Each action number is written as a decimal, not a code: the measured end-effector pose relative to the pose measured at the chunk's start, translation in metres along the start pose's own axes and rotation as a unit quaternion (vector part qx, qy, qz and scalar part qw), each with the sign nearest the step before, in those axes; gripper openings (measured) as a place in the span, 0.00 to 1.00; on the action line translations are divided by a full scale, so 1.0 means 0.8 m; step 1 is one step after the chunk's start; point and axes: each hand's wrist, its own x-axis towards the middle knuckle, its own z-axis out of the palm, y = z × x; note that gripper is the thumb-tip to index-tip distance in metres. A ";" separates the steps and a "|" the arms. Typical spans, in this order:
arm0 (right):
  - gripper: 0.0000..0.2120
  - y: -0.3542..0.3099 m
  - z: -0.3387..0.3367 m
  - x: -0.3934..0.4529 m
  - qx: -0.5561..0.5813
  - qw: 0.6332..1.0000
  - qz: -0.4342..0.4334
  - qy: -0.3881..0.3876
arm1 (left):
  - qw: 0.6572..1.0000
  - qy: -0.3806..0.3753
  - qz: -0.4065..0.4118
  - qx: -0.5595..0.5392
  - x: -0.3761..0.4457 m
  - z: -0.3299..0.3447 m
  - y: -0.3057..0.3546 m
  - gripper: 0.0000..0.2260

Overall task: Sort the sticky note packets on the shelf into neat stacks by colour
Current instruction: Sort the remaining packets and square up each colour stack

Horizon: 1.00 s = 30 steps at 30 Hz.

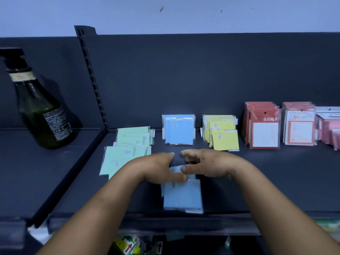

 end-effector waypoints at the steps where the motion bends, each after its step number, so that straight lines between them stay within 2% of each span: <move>1: 0.38 0.002 0.004 -0.006 0.005 1.000 -0.009 -0.018 | 1.000 -0.007 -0.003 0.011 -0.004 0.004 -0.003 0.39; 3: 0.44 0.004 0.011 -0.016 -0.022 0.999 -0.014 -0.043 | 1.000 -0.001 0.020 0.010 -0.008 0.013 -0.006 0.47; 6: 0.47 0.003 0.022 -0.023 -0.065 0.997 -0.016 -0.027 | 0.997 0.037 0.050 -0.050 -0.010 0.023 -0.010 0.46; 9: 0.44 0.002 0.026 -0.022 -0.031 0.999 -0.026 0.035 | 0.985 0.091 0.077 -0.124 -0.009 0.029 -0.011 0.41; 13: 0.41 0.002 0.029 -0.007 0.013 0.986 -0.025 0.163 | 0.963 0.215 0.109 -0.117 -0.001 0.031 0.002 0.35; 17: 0.33 0.007 0.028 0.015 0.009 0.965 0.011 0.261 | 0.945 0.295 0.042 -0.135 0.025 0.037 0.006 0.33; 21: 0.27 0.013 0.021 0.039 0.003 0.954 0.022 0.300 | 0.931 0.318 -0.024 -0.175 0.056 0.034 0.004 0.30; 24: 0.28 0.013 0.015 0.058 -0.004 0.948 0.019 0.319 | 0.924 0.345 -0.033 -0.163 0.075 0.028 0.006 0.26; 30: 0.29 0.015 -0.001 0.087 -0.005 0.940 0.026 0.341 | 0.911 0.373 -0.048 -0.168 0.107 0.020 0.011 0.27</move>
